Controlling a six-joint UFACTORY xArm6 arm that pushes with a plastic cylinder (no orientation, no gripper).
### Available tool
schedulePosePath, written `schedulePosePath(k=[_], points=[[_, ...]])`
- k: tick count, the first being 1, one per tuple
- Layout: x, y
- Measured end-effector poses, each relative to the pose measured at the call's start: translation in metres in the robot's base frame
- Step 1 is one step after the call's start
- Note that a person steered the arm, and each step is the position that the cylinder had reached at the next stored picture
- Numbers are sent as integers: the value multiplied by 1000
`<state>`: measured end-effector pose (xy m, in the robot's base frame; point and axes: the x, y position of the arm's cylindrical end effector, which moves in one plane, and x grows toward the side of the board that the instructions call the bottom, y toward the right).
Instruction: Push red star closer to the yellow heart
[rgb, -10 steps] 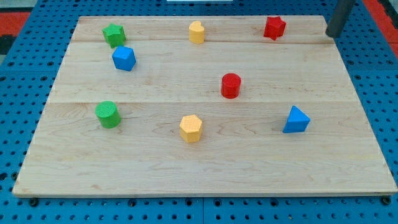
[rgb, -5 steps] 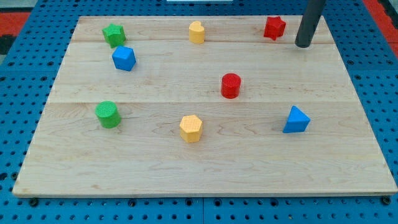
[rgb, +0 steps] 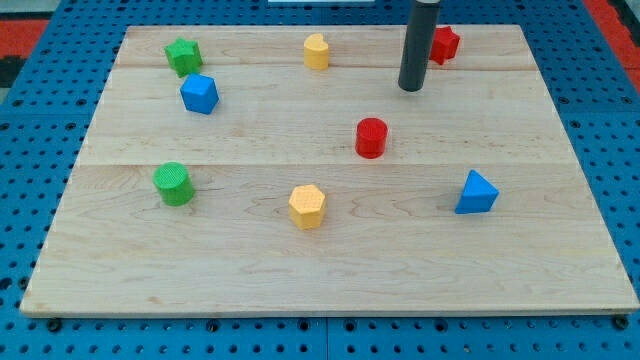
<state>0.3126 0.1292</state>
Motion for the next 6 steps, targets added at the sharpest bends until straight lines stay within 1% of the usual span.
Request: schedulePosePath(k=[1,2,3,4,5,6], points=[[0,94],[-45,113],[-71,93],[-71,65],[-94,79],[-92,35]])
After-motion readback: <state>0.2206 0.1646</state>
